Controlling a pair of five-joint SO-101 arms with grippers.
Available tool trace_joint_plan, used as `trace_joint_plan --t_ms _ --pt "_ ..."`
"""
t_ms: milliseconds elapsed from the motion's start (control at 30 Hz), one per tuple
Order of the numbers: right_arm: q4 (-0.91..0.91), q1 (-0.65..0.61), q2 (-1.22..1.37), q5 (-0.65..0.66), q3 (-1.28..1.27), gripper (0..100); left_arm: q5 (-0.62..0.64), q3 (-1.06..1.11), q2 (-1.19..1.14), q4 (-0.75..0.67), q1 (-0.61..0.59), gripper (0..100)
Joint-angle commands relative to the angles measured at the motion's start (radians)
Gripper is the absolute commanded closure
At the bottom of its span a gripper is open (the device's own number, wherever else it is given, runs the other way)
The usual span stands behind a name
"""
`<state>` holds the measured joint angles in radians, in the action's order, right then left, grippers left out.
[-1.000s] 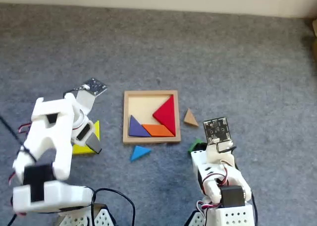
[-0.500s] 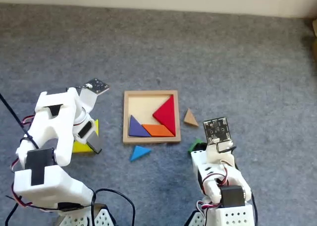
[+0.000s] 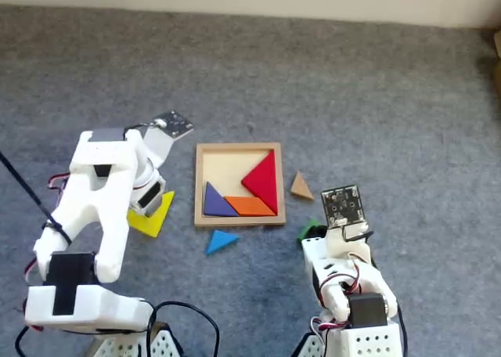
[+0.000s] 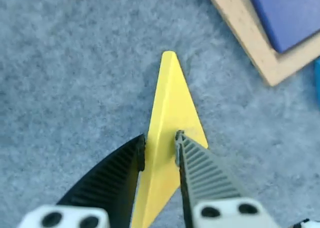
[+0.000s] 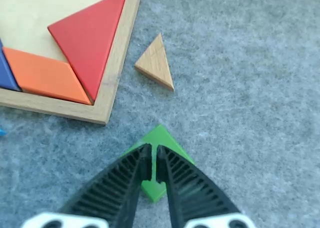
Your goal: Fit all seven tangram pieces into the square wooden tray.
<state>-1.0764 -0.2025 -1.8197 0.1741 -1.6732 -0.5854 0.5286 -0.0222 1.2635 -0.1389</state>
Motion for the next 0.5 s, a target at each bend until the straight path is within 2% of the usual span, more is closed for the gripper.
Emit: trace_joint_plan --t_ms 0,133,233,467 --pt "-0.01 0.01 -0.005 0.003 -0.151 96.9 0.021 0.008 0.041 0.058 0.061 93" --pt "-0.01 0.01 -0.005 0.003 -0.151 96.9 0.034 0.008 0.073 0.101 0.107 93" --pt "-0.01 0.01 -0.005 0.003 -0.151 96.9 0.078 0.008 0.076 0.104 0.113 93" --pt "-0.01 0.01 -0.005 0.003 -0.151 96.9 0.086 0.045 0.085 0.106 0.13 93"
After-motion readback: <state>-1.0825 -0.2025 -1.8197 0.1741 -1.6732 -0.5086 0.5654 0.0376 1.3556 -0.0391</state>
